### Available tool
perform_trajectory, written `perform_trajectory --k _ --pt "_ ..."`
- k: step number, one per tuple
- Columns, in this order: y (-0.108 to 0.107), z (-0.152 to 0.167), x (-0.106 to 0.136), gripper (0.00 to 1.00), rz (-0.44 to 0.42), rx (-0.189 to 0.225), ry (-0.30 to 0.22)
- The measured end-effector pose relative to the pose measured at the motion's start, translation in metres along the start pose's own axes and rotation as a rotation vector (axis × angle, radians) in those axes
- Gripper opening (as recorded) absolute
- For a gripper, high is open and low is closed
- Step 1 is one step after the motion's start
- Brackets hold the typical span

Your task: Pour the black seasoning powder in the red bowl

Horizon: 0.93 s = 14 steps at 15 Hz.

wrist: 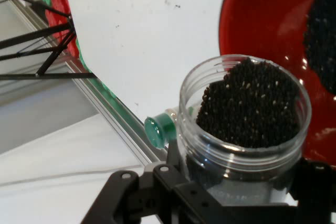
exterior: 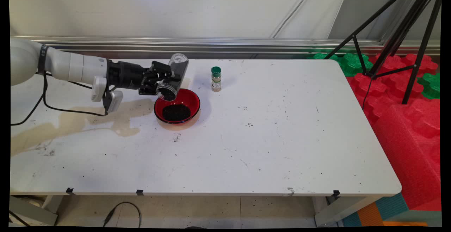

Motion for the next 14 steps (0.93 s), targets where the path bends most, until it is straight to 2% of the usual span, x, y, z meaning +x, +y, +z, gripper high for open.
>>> perform_trajectory --k 10,14 --pt "-0.039 -0.022 -0.003 0.0 -0.28 -0.013 0.036" --pt "-0.065 -0.035 -0.003 0.0 -0.409 -0.022 0.057"
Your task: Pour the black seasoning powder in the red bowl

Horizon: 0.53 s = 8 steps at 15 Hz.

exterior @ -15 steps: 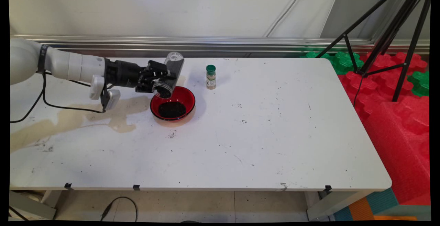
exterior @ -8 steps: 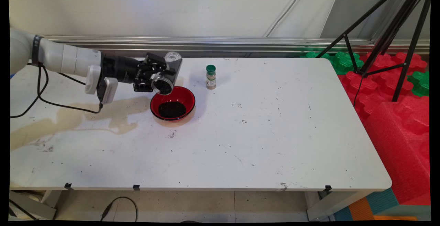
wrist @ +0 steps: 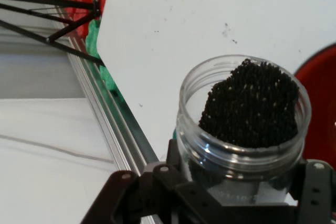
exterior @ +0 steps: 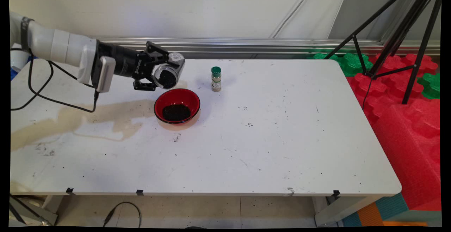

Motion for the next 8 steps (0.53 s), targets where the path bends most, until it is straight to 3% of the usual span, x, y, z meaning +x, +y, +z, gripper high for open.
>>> perform_trajectory --k 8 --pt "-0.047 -0.024 0.028 0.0 -0.206 -0.011 0.024"
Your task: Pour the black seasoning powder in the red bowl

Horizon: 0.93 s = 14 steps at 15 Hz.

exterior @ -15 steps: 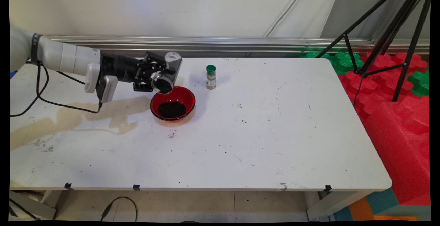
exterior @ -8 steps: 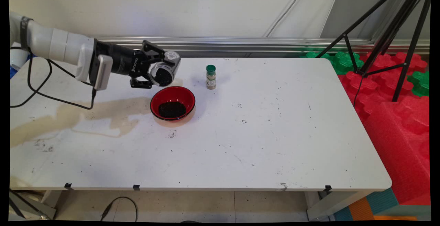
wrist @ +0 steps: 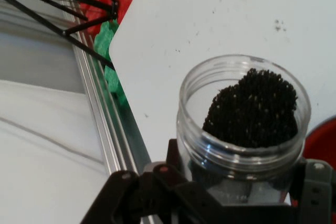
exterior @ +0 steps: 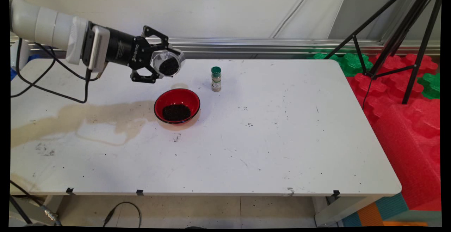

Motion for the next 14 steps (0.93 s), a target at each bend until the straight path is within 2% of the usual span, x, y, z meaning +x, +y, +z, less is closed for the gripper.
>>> perform_trajectory --k 7,14 --pt "-0.041 -0.006 0.041 0.0 -0.214 -0.02 0.033" --pt "-0.08 0.007 0.071 0.0 -0.442 -0.045 0.063"
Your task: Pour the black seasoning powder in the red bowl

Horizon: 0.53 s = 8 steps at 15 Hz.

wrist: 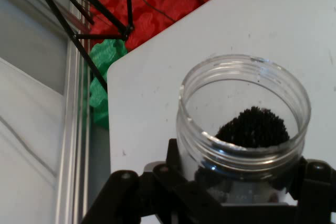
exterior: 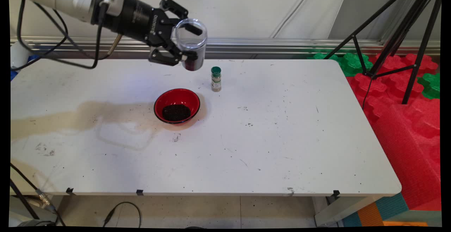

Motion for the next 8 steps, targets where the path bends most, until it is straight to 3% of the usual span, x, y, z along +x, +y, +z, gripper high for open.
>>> perform_trajectory --k 8 --pt "-0.023 0.037 0.014 0.0 -0.205 0.006 0.04"
